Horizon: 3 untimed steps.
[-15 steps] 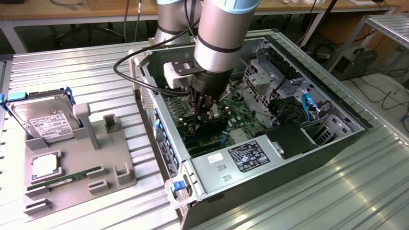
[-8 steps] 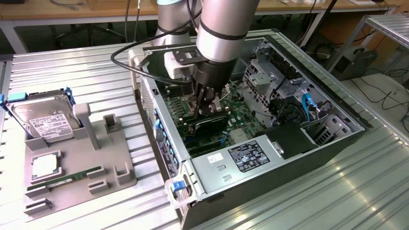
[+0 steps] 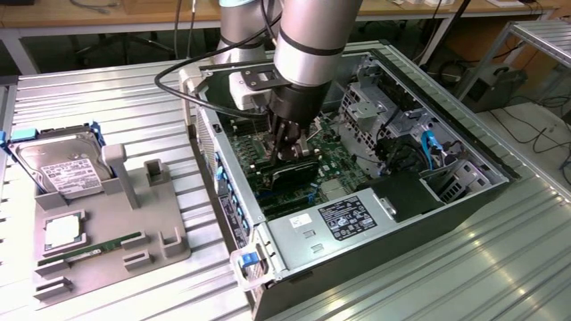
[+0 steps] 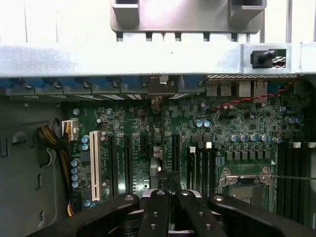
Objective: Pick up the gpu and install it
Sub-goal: 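Press down on the gpu until it lock into place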
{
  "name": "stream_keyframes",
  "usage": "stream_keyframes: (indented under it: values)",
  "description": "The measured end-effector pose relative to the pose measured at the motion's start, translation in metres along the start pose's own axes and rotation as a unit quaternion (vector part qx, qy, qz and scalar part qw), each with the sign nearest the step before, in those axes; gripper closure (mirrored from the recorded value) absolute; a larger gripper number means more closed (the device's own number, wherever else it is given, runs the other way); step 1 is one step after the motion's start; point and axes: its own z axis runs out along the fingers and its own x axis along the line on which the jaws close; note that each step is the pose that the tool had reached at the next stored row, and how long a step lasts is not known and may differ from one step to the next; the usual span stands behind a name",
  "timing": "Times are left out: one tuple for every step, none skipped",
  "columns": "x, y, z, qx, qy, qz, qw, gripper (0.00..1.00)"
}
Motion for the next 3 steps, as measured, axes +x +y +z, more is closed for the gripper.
stream_keyframes:
  values:
    - [0.0, 0.0, 0.0, 0.0, 0.0, 0.0, 1.0, 0.89]
    - [0.0, 0.0, 0.0, 0.0, 0.0, 0.0, 1.0, 0.89]
    - [0.0, 0.0, 0.0, 0.0, 0.0, 0.0, 1.0, 0.89]
